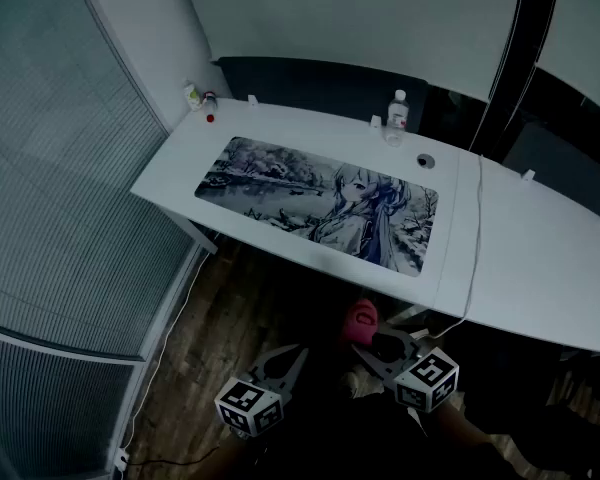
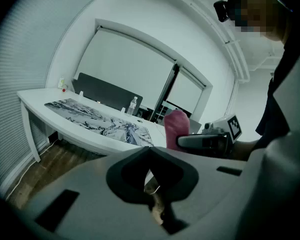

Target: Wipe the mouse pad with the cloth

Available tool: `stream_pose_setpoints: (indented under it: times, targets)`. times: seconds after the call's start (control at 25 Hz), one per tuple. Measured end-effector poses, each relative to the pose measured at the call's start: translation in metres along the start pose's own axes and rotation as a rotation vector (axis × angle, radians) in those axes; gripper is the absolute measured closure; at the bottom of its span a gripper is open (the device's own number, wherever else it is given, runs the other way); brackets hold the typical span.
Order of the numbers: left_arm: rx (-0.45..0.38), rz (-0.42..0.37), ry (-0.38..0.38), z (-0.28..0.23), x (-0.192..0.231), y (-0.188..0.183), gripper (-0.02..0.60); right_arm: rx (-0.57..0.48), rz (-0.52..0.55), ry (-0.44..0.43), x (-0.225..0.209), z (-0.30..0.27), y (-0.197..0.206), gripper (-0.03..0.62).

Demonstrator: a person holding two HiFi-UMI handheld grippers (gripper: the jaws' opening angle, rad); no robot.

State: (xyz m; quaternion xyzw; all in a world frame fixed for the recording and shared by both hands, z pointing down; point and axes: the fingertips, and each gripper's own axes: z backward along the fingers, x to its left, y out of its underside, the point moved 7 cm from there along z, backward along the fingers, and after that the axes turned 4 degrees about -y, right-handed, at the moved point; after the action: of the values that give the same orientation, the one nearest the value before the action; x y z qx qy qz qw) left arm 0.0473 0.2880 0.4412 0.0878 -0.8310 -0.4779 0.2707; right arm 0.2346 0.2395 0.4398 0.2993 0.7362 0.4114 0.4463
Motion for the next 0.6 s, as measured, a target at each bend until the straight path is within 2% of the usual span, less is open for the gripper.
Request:
stream_pose_setpoints:
  times: [0.6]
  targets:
    - [0.002, 0.004, -0.003, 0.0016, 0.0018, 0.0007, 0.575, -0.019, -0.034, -0.019, 0.0001, -0.0015, -0.0001, 0.485]
